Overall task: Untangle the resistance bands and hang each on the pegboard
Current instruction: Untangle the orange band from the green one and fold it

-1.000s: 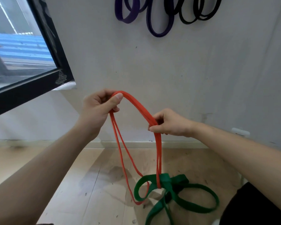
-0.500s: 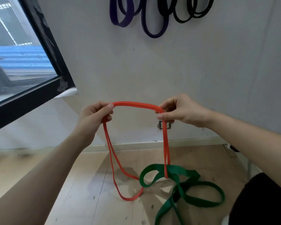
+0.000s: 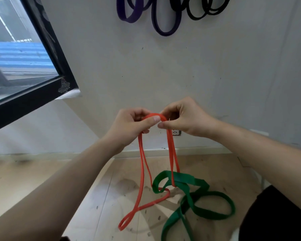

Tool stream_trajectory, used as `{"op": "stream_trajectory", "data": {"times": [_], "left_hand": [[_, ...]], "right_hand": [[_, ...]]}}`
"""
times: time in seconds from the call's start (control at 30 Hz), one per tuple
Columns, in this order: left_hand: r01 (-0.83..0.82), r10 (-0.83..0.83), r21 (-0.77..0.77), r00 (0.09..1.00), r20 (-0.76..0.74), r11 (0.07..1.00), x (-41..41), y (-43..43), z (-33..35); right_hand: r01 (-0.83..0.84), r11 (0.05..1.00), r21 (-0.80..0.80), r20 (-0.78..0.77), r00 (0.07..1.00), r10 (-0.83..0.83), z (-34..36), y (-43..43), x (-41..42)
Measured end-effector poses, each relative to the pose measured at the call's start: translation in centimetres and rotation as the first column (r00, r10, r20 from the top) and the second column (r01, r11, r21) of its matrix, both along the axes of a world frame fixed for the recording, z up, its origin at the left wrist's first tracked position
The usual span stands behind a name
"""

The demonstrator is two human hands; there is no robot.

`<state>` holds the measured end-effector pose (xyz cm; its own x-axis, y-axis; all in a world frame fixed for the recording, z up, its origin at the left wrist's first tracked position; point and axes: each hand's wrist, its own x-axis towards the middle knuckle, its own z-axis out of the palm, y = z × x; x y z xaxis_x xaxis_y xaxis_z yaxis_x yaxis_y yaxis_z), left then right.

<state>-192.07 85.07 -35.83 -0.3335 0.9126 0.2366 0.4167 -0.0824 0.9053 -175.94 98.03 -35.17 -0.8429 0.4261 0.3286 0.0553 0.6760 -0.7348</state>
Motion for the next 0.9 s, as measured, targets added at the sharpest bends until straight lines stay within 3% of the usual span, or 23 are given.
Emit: {"op": "stream_trajectory", "data": {"times": [0.17,0.37,0.57,0.9], "left_hand": [[0.000,0.015,0.112,0.991,-0.136,0.994,0.1,0.0,0.3],[-0.078,0.095,0.215,0.993,-0.067,0.973,-0.1,-0.4,1.0],[-0.174,0.166,0.233,0.985,0.051,0.957,-1.4,-1.0,1.4],[-0.255,0.244,0.205,0.967,0.079,0.945,-3.1,-2.1,1.1]], "right_hand": [[-0.068,0.981,-0.182,0.127,0.988,0.092,-0.6,0.4,0.1],[-0.113,0.960,-0.256,0.357,0.912,0.203,-2.7,1.3,0.0],[-0.039,0.984,-0.173,0.257,0.963,0.083,-3.1,1.3,-0.5],[0.036,0.996,-0.087,0.162,0.987,-0.022,-1.5,1.3,0.1]]}}
